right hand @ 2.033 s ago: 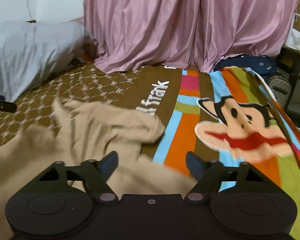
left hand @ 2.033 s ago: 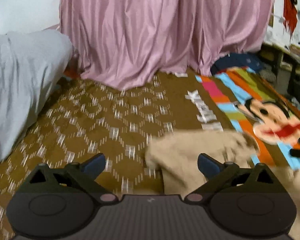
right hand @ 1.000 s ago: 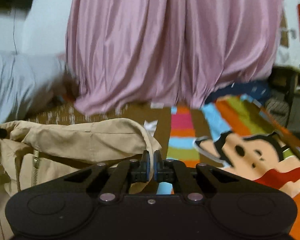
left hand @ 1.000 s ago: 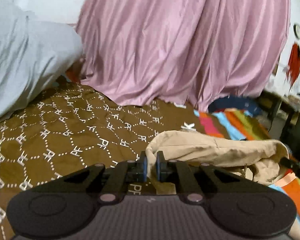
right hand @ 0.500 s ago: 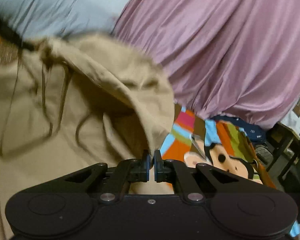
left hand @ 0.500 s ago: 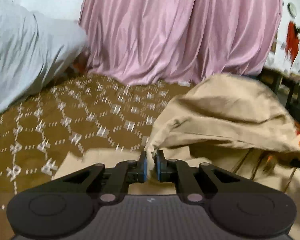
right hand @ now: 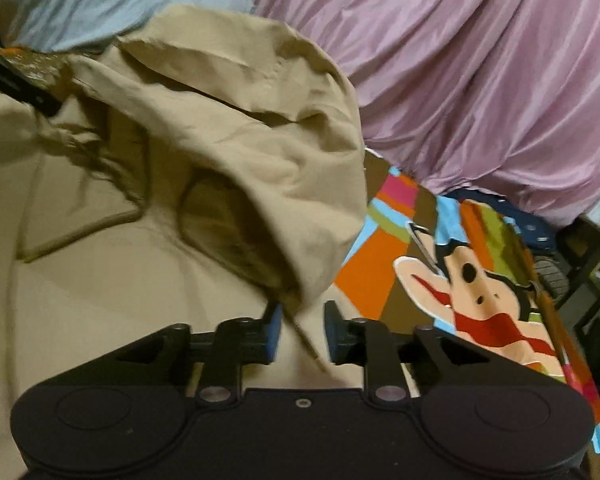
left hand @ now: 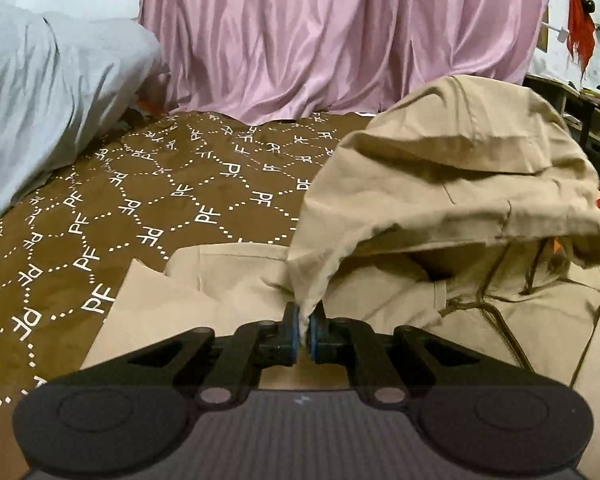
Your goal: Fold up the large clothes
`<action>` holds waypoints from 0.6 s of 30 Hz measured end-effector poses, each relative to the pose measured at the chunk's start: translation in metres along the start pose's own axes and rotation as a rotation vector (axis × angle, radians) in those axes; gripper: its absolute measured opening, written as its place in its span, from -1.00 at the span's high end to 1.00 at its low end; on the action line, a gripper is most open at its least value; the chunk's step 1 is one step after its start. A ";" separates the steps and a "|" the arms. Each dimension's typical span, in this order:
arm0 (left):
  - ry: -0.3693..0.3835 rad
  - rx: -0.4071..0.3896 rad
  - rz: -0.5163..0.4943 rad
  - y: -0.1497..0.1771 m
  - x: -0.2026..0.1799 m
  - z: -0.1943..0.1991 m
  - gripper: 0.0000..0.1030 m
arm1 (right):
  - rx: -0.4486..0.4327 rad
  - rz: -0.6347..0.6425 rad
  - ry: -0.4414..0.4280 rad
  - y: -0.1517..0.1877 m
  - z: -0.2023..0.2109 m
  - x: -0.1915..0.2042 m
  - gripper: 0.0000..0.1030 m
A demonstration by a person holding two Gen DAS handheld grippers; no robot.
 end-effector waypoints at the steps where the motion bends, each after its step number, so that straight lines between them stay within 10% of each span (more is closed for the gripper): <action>1: 0.002 0.002 -0.001 0.001 0.000 -0.001 0.90 | 0.001 -0.010 -0.018 -0.001 0.007 -0.001 0.37; 10: 0.002 0.007 -0.036 0.010 -0.004 -0.006 0.91 | -0.114 -0.131 -0.129 -0.105 0.028 -0.016 -0.34; 18: 0.047 -0.011 0.007 0.015 0.003 -0.006 0.91 | -0.087 0.284 -0.213 -0.204 -0.047 0.039 -0.64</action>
Point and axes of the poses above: each gripper's, at about its wrist camera, not at the fingertips, and z roughly against the way its jaws point, x to its left, y to its underside, the point moved 8 cm from there along -z, roughly the way its jaws point, and after that the axes turned 12 degrees about -z, right-handed, at the moved point
